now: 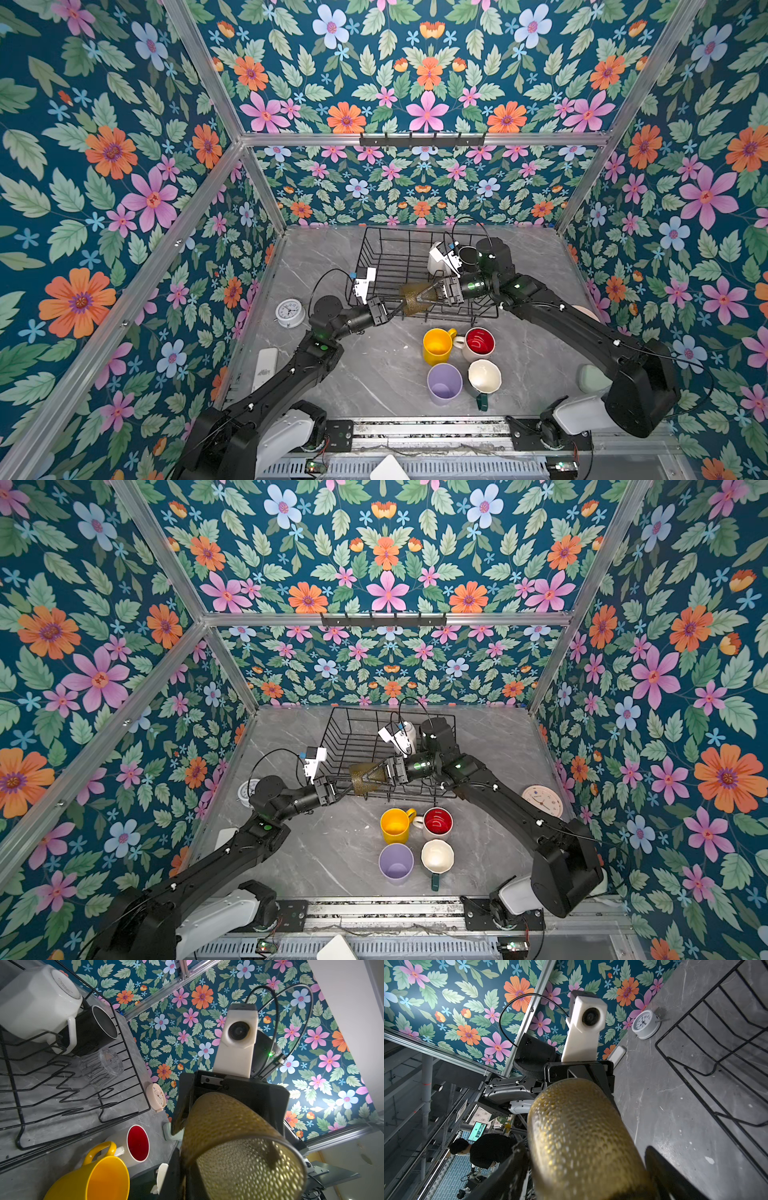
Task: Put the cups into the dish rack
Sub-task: 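Close the right gripper on the gold glass base while the left holds its rim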
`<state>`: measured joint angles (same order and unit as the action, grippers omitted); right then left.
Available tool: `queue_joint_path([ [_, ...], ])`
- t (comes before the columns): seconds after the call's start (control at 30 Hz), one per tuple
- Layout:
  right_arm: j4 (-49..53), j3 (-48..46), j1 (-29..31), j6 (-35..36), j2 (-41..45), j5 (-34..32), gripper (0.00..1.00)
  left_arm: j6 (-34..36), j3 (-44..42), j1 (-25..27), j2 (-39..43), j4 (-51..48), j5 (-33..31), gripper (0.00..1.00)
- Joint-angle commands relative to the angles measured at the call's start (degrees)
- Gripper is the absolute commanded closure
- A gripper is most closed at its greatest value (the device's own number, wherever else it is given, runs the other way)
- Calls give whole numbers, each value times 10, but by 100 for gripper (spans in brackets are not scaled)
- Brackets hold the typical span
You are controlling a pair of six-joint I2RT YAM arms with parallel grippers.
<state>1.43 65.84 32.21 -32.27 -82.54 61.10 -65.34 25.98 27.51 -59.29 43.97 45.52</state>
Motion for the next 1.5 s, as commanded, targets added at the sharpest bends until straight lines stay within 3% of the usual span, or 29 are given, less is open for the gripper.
queue_joint_path([
  [0.0,0,4,1,3,-2,-4,13,-3,3,0,0,36,15,100],
  [0.27,-23,1,1,-12,-8,14,22,-2,6,1,-7,34,31,100],
  [0.4,-20,3,1,-7,-10,22,17,-1,7,1,-14,32,43,100],
  [0.6,-26,2,1,-13,-7,29,18,-3,9,2,-22,33,53,100],
  [1.0,-22,-2,5,-16,-8,24,33,-10,12,4,-39,52,52,100],
  [1.23,-17,0,5,-14,-7,22,50,-12,14,4,-42,52,52,100],
  [1.4,-8,4,5,-8,-7,22,69,-13,15,4,-43,51,52,100],
  [1.47,-4,6,5,-5,-7,23,83,-13,14,5,-44,50,53,100],
])
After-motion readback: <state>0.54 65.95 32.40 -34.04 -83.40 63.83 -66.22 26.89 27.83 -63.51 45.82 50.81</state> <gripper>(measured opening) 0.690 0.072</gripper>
